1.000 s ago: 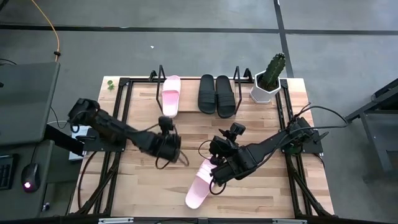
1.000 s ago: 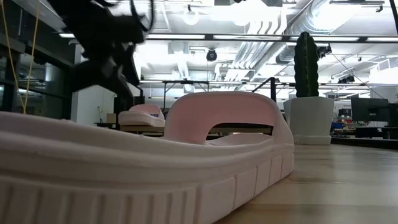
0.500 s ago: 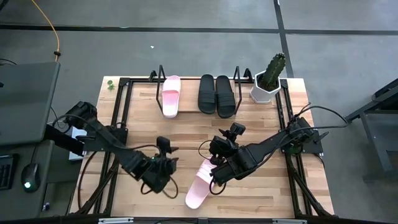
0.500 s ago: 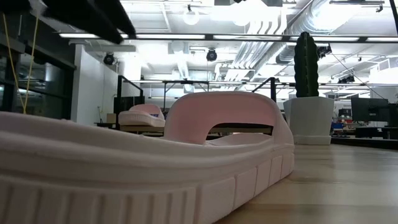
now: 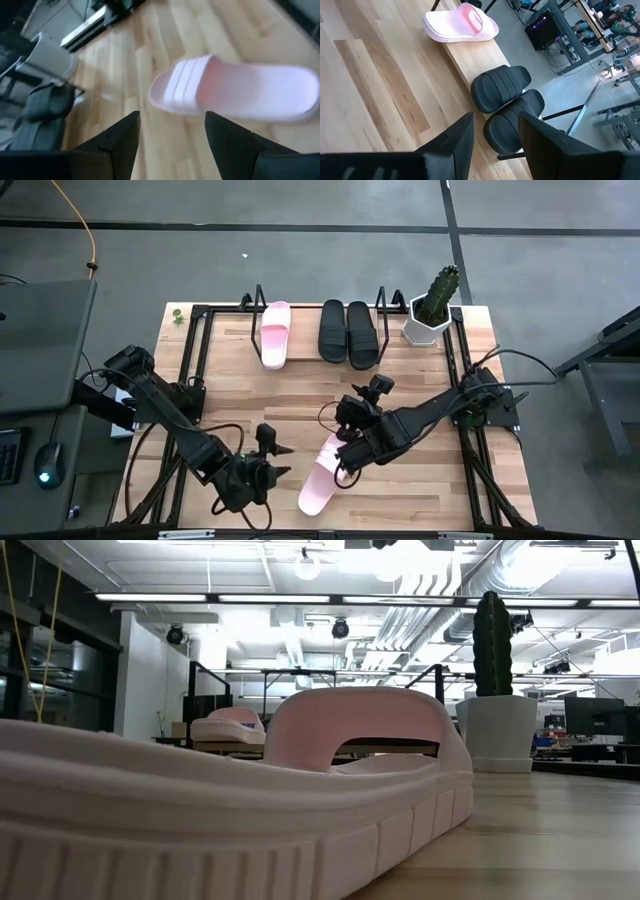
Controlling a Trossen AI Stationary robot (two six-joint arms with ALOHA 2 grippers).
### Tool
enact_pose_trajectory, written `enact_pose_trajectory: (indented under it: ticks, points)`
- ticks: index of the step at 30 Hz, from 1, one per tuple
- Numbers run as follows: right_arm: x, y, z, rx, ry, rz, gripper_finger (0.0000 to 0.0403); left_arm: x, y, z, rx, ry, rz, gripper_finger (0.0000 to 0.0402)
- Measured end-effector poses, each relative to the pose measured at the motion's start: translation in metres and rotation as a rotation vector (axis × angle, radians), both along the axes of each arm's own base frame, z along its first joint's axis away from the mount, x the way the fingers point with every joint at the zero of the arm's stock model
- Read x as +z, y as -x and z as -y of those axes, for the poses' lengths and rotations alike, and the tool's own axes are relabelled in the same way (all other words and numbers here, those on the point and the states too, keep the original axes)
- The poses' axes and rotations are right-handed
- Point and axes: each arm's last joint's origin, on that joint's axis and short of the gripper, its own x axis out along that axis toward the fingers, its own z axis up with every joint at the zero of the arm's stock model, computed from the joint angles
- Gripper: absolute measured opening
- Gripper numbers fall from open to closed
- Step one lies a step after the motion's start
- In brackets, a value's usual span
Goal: Pick and place slides into the shelf
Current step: Put the pink slides on the shelf
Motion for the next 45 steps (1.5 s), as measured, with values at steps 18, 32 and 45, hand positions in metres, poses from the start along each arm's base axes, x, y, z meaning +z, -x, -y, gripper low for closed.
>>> enact_pose_trajectory:
  ticks: [18, 32, 45]
  points:
    - [0.0, -0.004, 0.006, -0.019, -0.024, 0.003, 0.0146, -0.055, -0.036, 0.014, -0.067, -0.229, -0.036, 0.0211]
    - [-0.001, -0.004, 0.005, -0.019, -0.028, 0.008, 0.0146, -0.06, -0.045, 0.023, -0.126, -0.163, 0.01, 0.0211]
    - [-0.001, -0.004, 0.005, -0.019, -0.031, 0.013, 0.0146, -0.082, -0.064, 0.007, -0.075, -0.17, -0.018, 0.0211]
